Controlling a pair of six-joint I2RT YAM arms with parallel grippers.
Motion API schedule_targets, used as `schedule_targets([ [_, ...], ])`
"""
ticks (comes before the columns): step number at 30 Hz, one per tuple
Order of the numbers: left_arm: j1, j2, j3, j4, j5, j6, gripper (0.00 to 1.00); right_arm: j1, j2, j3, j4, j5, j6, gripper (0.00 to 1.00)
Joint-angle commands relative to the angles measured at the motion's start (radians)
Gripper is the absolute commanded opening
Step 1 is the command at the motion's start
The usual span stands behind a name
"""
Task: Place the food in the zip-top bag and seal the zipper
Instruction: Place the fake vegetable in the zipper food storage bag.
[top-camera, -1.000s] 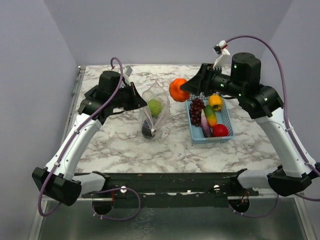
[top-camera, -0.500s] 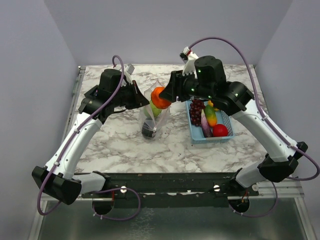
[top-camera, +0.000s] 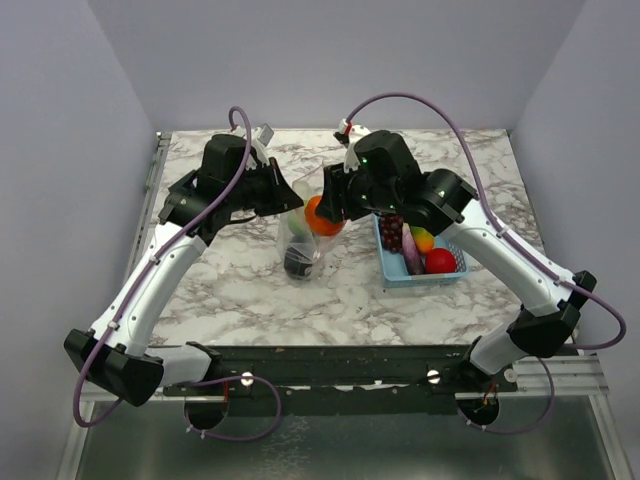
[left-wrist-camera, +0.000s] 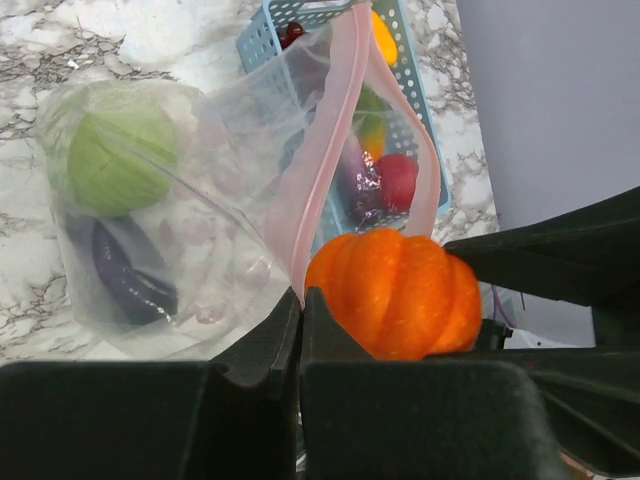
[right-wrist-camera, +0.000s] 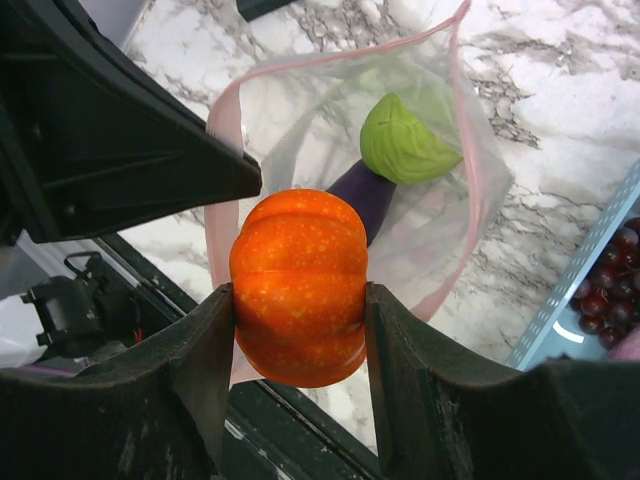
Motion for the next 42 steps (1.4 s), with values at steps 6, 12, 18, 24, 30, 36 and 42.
schedule_targets([
  [6,-0.036,0.015,0.050,-0.004,-0.024,-0.014,0.00,0.030,0.012,-0.034,-0.046,-0.001,-0.028,0.42],
  [12,-0.047,0.012,0.045,-0.004,-0.035,-0.014,0.00,0.032,-0.010,-0.036,-0.044,-0.022,-0.021,0.66],
  [18,-0.053,0.008,0.039,-0.001,-0.039,-0.017,0.00,0.032,-0.042,-0.028,-0.038,-0.018,-0.002,0.74],
  [24,-0.058,0.004,0.034,0.000,-0.042,-0.018,0.00,0.032,-0.094,-0.020,-0.037,0.029,0.022,0.75],
  [30,-0.059,0.001,0.025,0.000,-0.046,-0.017,0.00,0.032,-0.163,-0.027,-0.054,0.158,0.042,0.74],
  [36,-0.059,-0.002,0.022,0.002,-0.048,-0.017,0.00,0.030,-0.232,-0.058,-0.084,0.306,0.054,0.74],
  [42,-0.061,-0.001,0.027,0.000,-0.049,-0.013,0.00,0.030,-0.278,-0.107,-0.161,0.448,0.082,0.72],
])
